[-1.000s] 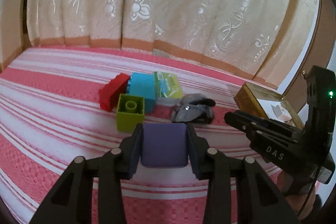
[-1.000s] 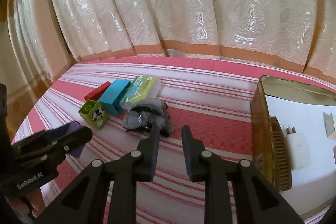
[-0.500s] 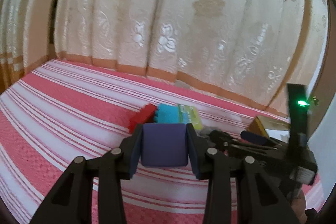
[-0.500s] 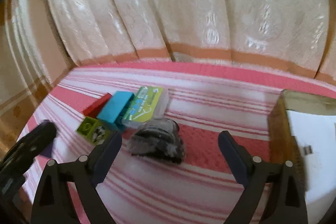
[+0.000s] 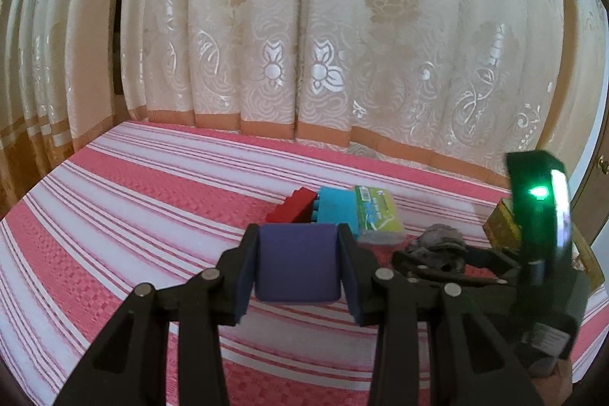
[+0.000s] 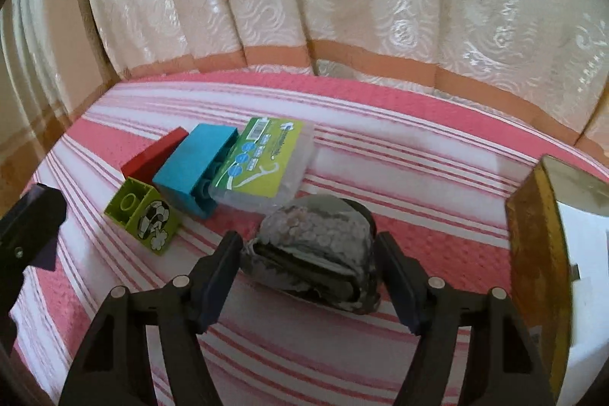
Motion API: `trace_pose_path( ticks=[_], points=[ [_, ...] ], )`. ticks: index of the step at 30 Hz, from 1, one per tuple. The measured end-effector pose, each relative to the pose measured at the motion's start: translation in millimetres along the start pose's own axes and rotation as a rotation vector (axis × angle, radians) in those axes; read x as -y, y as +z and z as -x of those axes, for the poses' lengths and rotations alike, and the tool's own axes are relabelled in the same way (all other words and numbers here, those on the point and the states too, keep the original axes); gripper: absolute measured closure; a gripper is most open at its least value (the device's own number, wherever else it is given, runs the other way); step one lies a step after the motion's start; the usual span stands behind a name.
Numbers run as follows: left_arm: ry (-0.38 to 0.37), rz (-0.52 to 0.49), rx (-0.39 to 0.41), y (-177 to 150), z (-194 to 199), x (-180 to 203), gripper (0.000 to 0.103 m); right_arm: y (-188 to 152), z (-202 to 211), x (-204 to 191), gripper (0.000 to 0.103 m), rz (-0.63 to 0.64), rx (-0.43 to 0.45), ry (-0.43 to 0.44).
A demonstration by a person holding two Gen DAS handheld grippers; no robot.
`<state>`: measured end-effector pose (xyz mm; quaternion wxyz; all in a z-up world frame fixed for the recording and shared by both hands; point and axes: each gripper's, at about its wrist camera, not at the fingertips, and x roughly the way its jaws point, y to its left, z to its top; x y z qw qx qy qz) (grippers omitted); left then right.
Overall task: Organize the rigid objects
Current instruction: 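Lift and carry the purple block and grey pouch over the gold tin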
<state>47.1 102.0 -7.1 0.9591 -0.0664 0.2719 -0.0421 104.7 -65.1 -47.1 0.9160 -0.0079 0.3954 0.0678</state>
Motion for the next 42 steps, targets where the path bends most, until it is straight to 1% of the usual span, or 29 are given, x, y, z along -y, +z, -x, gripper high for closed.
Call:
trace_pose_path(
  ticks=[3,4,7,13,18,25,28,32,42],
  points=[
    [0.021,-0.01,0.013,0,1,1,0.065,-3,15,4,0.03,-0.012,0.057,-0.007],
    [0.027,-0.016,0.018,-1,2,2,0.065,-5,25,8,0.03,-0.027,0.088,-0.002],
    [0.039,-0.03,0.034,-1,5,3,0.065,-10,46,12,0.03,-0.067,0.143,0.008],
    [0.065,-0.064,0.074,-3,9,11,0.065,-23,77,24,0.03,-0.097,0.214,0.006],
    [0.068,-0.068,0.104,-4,14,20,0.065,-29,90,31,0.03,-0.095,0.253,-0.021],
    [0.063,-0.079,0.111,-8,17,38,0.065,-36,109,41,0.03,-0.087,0.313,-0.046],
    [0.051,-0.06,0.116,-8,21,44,0.065,-37,119,48,0.03,-0.096,0.342,-0.049],
    [0.042,-0.05,0.124,-10,24,56,0.065,-40,125,56,0.03,-0.1,0.359,-0.061],
    [0.024,-0.09,0.134,-13,29,94,0.065,-47,143,85,0.03,-0.133,0.394,-0.102]
  ],
)
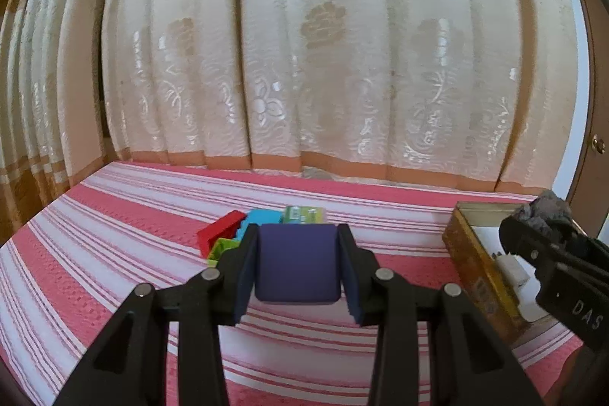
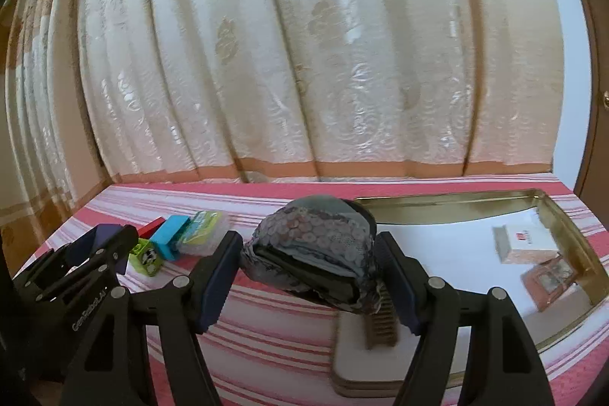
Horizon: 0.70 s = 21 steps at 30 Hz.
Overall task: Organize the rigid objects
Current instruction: 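Lift and carry the purple block and grey pouch over the gold tin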
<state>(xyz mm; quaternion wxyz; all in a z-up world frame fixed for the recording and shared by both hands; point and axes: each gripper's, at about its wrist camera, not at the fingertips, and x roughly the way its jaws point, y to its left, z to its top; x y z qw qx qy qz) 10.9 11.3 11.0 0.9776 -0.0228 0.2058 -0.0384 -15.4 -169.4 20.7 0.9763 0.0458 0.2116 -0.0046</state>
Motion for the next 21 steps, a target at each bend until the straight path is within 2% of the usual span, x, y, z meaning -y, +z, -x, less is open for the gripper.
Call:
trace_pose_path(
  ticks=[11,21],
  points=[
    [-0.033,-0.04,0.014,3,7,41,0.065,4,13,41,0.03,-0.048,0.029,-0.047],
    [-0.074,-0.094,0.037,7,14,81,0.065,7,22,93,0.03,-0.09,0.047,-0.135]
  ],
)
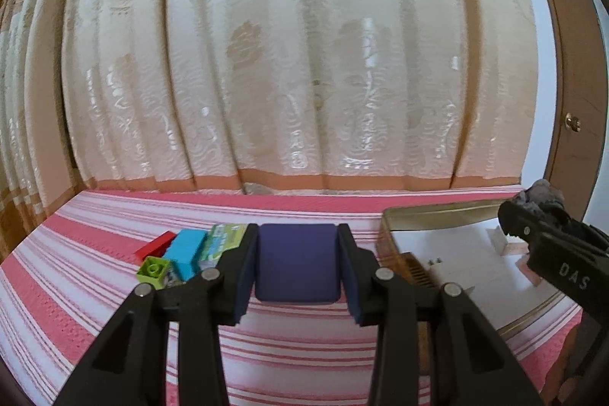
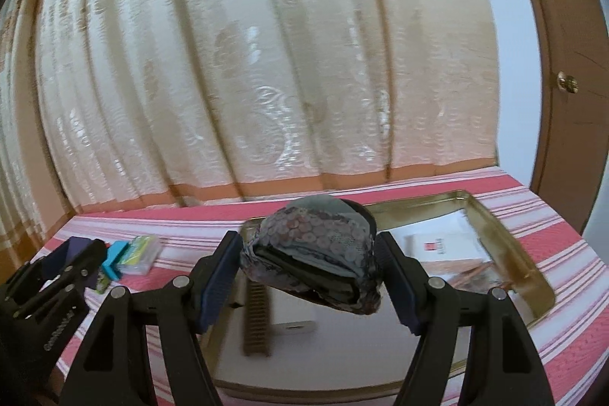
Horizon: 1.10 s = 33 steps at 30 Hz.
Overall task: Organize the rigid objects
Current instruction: 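Lift and carry the purple block and grey pouch over the gold tin, then lower and release the purple block and grey pouch into the tin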
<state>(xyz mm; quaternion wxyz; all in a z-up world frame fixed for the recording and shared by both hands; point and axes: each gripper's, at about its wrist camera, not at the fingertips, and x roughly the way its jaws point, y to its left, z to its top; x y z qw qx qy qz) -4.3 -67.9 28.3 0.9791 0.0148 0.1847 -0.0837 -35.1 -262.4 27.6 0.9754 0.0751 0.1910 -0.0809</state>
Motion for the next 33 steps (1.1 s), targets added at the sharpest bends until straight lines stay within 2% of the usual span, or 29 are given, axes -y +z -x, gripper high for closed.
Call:
trace_pose_path(
  ticks=[14,19,24,33],
  points=[
    [-0.092,-0.059,0.008,10,-7,69,0.065,5,-6,59,0.03,0.047,0.0,-0.171],
    [-0.121,-0.093,-0.007,7,-15,98,0.065,5,-17,76,0.03,0.07,-0.038,-0.237],
    [-0.137,-0.122,-0.028,3,-23,119,0.065,7,-24,91,0.03,0.053,-0.068,-0.245],
    [-0.129,-0.157,-0.095,-9,-44,138,0.065,3,-42,88,0.03,0.105,-0.141,-0.272]
  ],
)
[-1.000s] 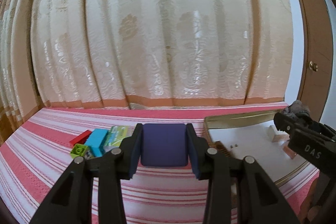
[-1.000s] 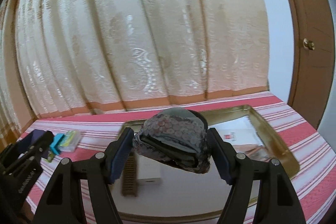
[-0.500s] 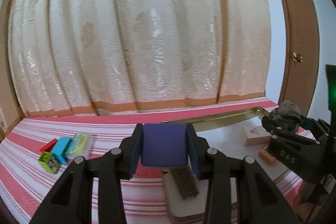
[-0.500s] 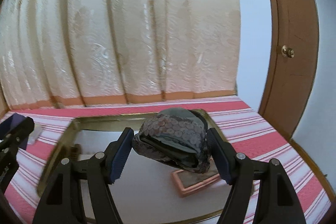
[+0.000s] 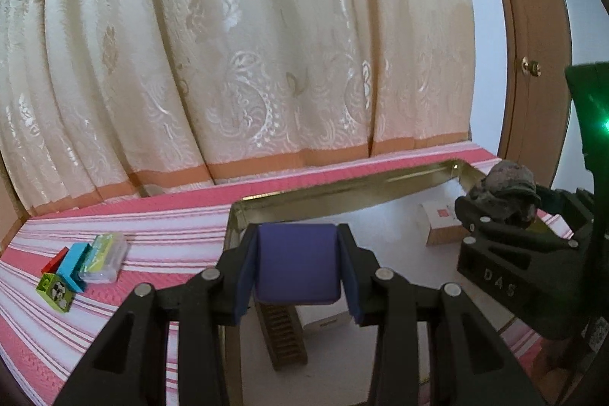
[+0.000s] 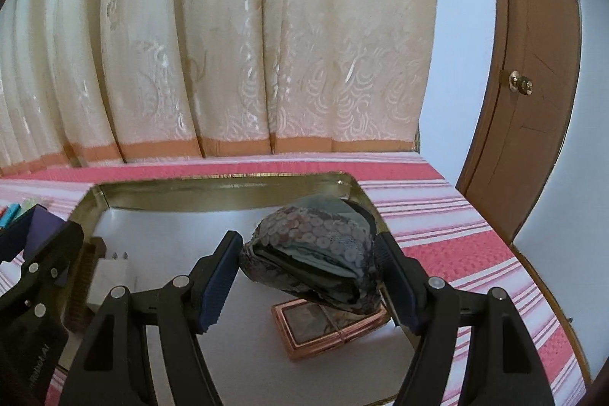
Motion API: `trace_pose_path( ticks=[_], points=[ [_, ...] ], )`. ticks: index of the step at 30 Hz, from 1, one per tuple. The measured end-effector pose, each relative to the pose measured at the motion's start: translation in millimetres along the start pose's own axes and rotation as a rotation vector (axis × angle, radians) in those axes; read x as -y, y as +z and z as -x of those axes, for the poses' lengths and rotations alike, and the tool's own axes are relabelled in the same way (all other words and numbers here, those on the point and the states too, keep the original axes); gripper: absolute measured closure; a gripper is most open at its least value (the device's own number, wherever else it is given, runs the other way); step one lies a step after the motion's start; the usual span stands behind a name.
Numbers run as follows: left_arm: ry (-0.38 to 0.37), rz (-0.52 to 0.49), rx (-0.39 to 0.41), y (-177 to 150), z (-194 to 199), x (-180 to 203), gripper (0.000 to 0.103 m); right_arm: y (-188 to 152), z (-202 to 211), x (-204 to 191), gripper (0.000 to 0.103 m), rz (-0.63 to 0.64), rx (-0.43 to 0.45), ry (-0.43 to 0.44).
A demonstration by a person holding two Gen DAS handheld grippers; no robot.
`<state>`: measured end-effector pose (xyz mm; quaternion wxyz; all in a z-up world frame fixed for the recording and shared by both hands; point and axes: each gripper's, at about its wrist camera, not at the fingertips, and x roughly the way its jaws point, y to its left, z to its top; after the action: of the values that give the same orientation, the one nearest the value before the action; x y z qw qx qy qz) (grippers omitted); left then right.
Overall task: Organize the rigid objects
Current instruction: 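Lower and release the purple block and grey pouch into the tin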
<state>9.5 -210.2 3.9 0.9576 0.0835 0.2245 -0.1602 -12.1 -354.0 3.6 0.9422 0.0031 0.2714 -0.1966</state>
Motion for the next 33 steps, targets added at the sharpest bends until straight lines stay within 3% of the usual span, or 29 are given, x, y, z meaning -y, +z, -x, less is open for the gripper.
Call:
trace_pose_path(
  ticks=[16,18,20,27,29,33],
  points=[
    [0.008,0.04,-0.08,-4,-18,-7,0.064,-8,-11,-14,0.029,0.039,-0.067,0.052],
    [0.009,0.043,-0.091,-4,-20,-7,0.064,-8,-12,-17,0.022,0.051,-0.071,0.046],
    [0.015,0.054,-0.091,-4,-19,-9,0.055,-8,-11,-19,0.011,0.059,-0.067,0.028],
    [0.035,0.037,-0.06,-3,-12,-9,0.021,-4,-4,-12,0.01,0.035,-0.019,-0.017],
    [0.034,0.035,-0.038,-1,-7,-9,0.004,-2,-4,-4,0.01,-0.009,-0.019,-0.013],
    [0.051,0.048,0.032,4,8,-14,0.001,-1,-2,13,0.01,-0.116,-0.019,0.034]
  ],
)
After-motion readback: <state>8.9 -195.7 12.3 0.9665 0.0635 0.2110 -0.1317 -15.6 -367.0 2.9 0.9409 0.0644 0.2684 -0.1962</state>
